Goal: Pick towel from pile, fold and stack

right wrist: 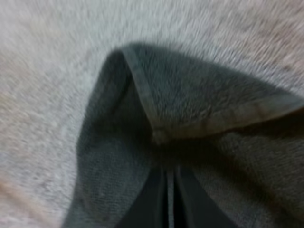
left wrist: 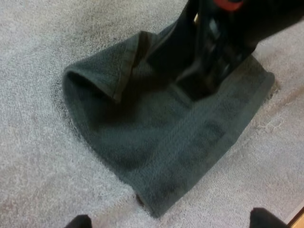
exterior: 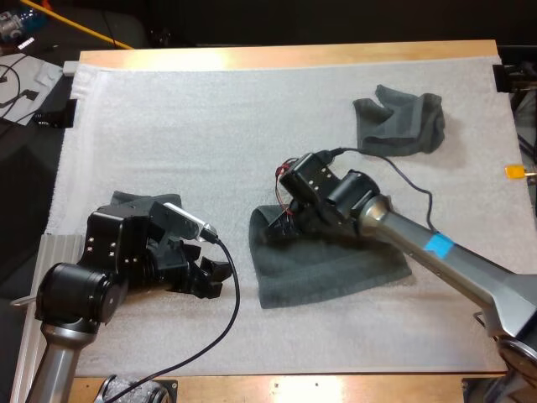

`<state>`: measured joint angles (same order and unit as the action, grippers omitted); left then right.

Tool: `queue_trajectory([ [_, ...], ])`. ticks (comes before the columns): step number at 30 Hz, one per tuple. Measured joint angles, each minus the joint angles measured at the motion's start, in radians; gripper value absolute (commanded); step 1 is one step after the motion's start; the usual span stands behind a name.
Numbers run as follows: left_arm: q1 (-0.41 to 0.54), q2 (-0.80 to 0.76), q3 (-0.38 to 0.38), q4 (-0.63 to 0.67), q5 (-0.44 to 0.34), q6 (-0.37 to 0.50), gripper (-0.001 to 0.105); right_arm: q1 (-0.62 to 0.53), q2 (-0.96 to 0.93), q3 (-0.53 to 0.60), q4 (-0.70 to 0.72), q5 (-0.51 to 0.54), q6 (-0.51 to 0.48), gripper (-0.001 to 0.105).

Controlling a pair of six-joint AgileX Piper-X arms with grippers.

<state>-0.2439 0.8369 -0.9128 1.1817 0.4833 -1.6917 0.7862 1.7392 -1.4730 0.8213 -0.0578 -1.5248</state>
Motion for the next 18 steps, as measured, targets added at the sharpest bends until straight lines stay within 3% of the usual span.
queue_trajectory([
  [18, 0.0, 0.0, 0.0, 0.0, 0.0, 0.0, 0.063, 0.005, 0.159, 0.007, -0.058, 0.0, 0.008, 0.0],
])
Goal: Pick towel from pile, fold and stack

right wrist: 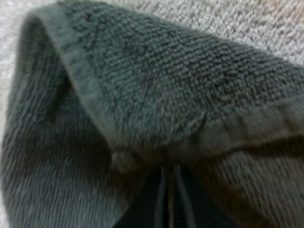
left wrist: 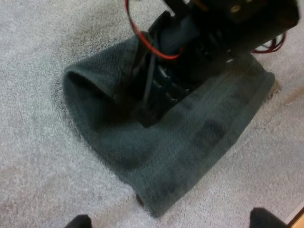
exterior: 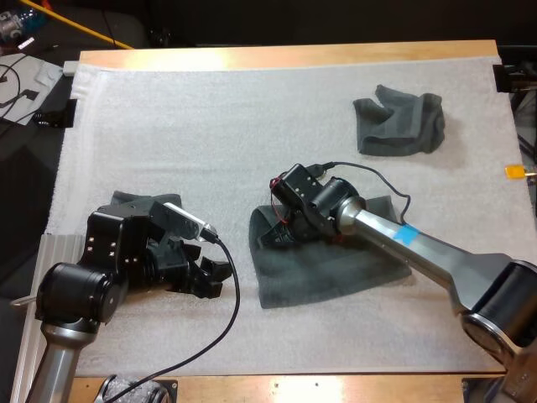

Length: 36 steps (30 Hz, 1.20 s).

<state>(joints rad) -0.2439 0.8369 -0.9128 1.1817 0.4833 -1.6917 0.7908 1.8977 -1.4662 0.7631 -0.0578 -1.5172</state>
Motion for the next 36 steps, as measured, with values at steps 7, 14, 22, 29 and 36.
queue_trajectory([
  [7, 0.0, 0.0, 0.0, 0.0, 0.0, 0.0, 0.064, 0.0, 0.05, 0.0, -0.064, 0.002, 0.025, 0.0],
  [14, 0.0, 0.0, 0.0, 0.0, 0.0, 0.0, 0.063, -0.003, 0.08, -0.016, -0.191, 0.068, 0.097, 0.0],
  [22, 0.0, 0.0, 0.0, 0.001, 0.0, 0.0, 0.063, -0.01, 0.097, -0.018, -0.379, 0.189, 0.148, 0.0],
  [29, 0.0, 0.0, 0.0, 0.014, 0.0, 0.0, 0.063, -0.036, 0.089, -0.072, -0.446, 0.28, 0.145, 0.0],
  [36, 0.0, 0.0, 0.0, 0.015, 0.0, 0.0, 0.063, -0.05, 0.003, -0.116, -0.328, 0.326, 0.065, 0.0],
])
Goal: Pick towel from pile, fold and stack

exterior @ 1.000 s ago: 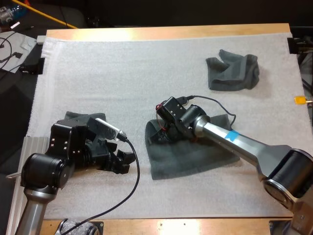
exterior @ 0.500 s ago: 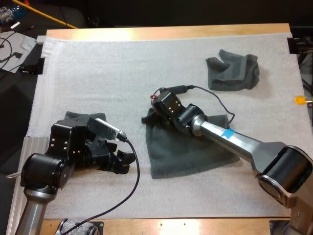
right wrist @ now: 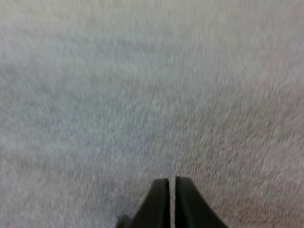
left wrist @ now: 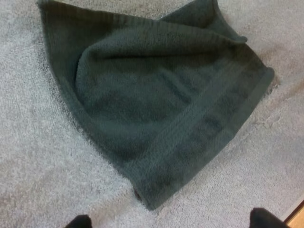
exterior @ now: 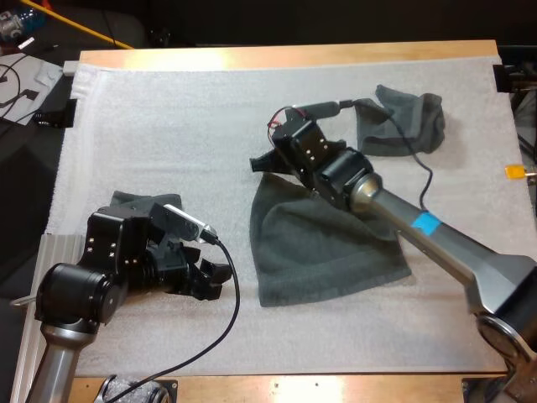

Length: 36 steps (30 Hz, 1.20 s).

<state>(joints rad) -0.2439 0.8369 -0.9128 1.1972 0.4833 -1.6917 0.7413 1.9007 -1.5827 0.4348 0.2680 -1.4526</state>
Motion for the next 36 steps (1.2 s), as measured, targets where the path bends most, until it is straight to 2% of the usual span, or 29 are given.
queue_trajectory([
  [1, 0.0, 0.0, 0.0, 0.0, 0.0, 0.0, 0.063, -0.005, -0.047, -0.018, 0.052, 0.014, -0.024, 0.001],
  [5, 0.0, 0.0, 0.0, 0.003, 0.0, 0.0, 0.063, -0.004, -0.083, -0.012, 0.082, 0.013, -0.036, 0.001],
  [11, 0.0, 0.0, 0.0, 0.003, 0.001, 0.0, 0.064, -0.004, -0.17, -0.006, 0.263, 0.013, -0.078, 0.001],
  [13, 0.0, 0.0, 0.0, 0.003, 0.003, 0.0, 0.064, -0.005, -0.198, -0.006, 0.32, 0.013, -0.089, 0.005],
  [15, 0.0, 0.0, 0.0, 0.003, 0.005, 0.002, 0.064, -0.009, -0.222, -0.006, 0.399, 0.017, -0.096, 0.017],
  [19, 0.0, 0.0, 0.0, 0.005, 0.009, 0.005, 0.064, -0.019, -0.244, -0.004, 0.528, 0.03, -0.099, 0.048],
  [21, 0.0, 0.0, 0.0, 0.005, 0.009, 0.008, 0.064, -0.029, -0.263, 0.001, 0.61, 0.037, -0.099, 0.056],
  [23, 0.0, 0.0, 0.0, 0.005, 0.009, 0.008, 0.064, -0.033, -0.284, 0.002, 0.669, 0.041, -0.101, 0.058],
  [26, 0.0, 0.0, 0.0, 0.006, 0.009, 0.008, 0.063, -0.041, -0.338, 0.02, 0.737, 0.045, -0.101, 0.054],
  [31, 0.0, 0.0, 0.0, 0.006, 0.009, 0.008, 0.063, -0.041, -0.357, 0.019, 0.773, 0.045, -0.106, 0.052],
  [34, 0.0, 0.0, 0.0, 0.006, 0.01, 0.008, 0.063, -0.041, -0.384, 0.042, 0.789, 0.043, -0.106, 0.052],
  [36, 0.0, 0.0, 0.0, 0.008, 0.015, 0.008, 0.064, -0.045, -0.455, 0.114, 0.801, 0.042, -0.106, 0.052],
])
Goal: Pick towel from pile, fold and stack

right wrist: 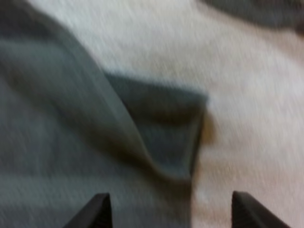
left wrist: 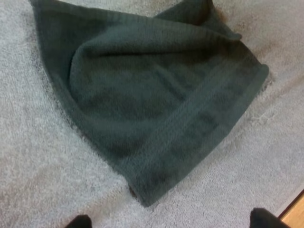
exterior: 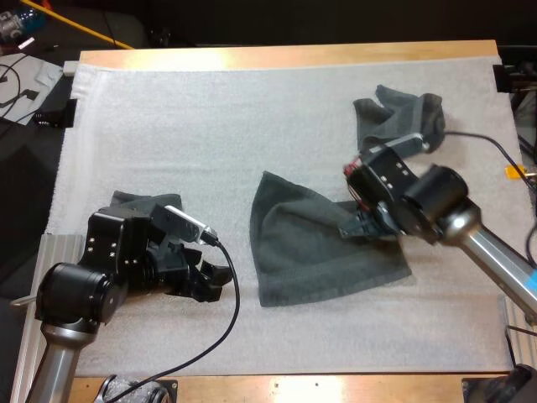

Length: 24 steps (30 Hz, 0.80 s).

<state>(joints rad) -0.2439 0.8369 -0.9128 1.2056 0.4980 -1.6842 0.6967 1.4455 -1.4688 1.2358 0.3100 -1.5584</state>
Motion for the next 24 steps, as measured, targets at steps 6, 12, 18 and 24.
queue_trajectory([
  [6, 0.0, 0.0, 0.0, 0.018, 0.005, 0.0, 0.063, -0.034, -0.131, 0.21, -0.042, -0.031, 0.012, 0.052],
  [12, 0.0, 0.0, 0.0, 0.026, 0.01, 0.0, 0.063, -0.087, -0.208, 0.415, -0.156, -0.112, 0.035, 0.052],
  [18, 0.0, 0.0, 0.0, 0.045, 0.017, 0.0, 0.063, -0.116, -0.222, 0.527, -0.232, -0.162, 0.067, 0.052],
  [24, 0.0, -0.007, 0.0, 0.074, 0.017, 0.0, 0.063, -0.125, -0.228, 0.618, -0.285, -0.178, 0.126, 0.052],
])
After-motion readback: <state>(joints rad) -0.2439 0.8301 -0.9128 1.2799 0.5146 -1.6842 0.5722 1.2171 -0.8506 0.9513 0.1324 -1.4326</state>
